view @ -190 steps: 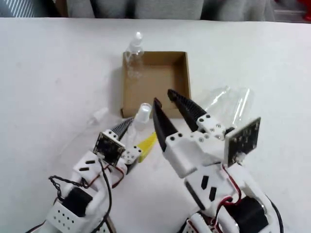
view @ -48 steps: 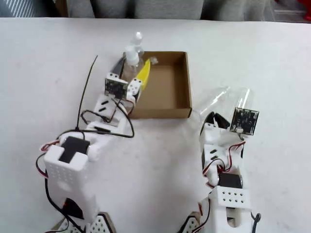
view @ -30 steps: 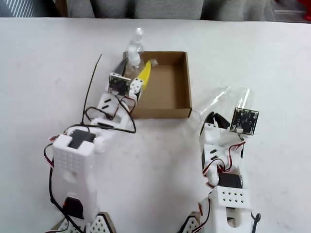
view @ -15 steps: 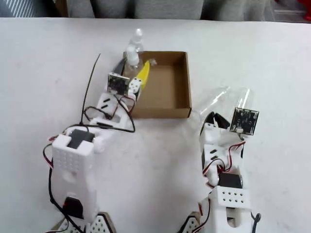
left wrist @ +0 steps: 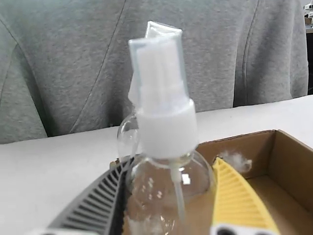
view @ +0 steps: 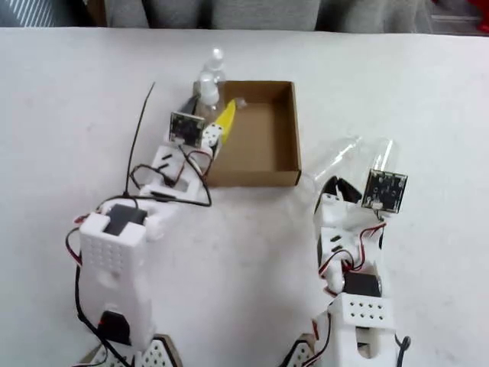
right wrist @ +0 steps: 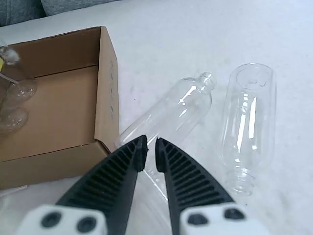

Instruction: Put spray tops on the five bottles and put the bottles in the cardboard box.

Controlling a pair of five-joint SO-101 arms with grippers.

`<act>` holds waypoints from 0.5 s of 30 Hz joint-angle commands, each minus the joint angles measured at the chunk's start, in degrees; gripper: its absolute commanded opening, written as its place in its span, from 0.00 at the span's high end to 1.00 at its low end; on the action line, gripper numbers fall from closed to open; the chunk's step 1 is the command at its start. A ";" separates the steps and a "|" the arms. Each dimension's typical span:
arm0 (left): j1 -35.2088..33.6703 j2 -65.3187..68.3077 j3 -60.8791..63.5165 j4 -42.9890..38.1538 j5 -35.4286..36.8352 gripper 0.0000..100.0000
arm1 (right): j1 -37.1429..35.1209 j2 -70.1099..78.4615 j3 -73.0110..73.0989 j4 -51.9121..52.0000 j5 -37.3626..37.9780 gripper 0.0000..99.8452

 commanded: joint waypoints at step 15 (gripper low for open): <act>-1.54 -6.64 0.79 8.09 0.09 0.59 | 0.22 -0.66 -0.26 -1.19 0.35 0.98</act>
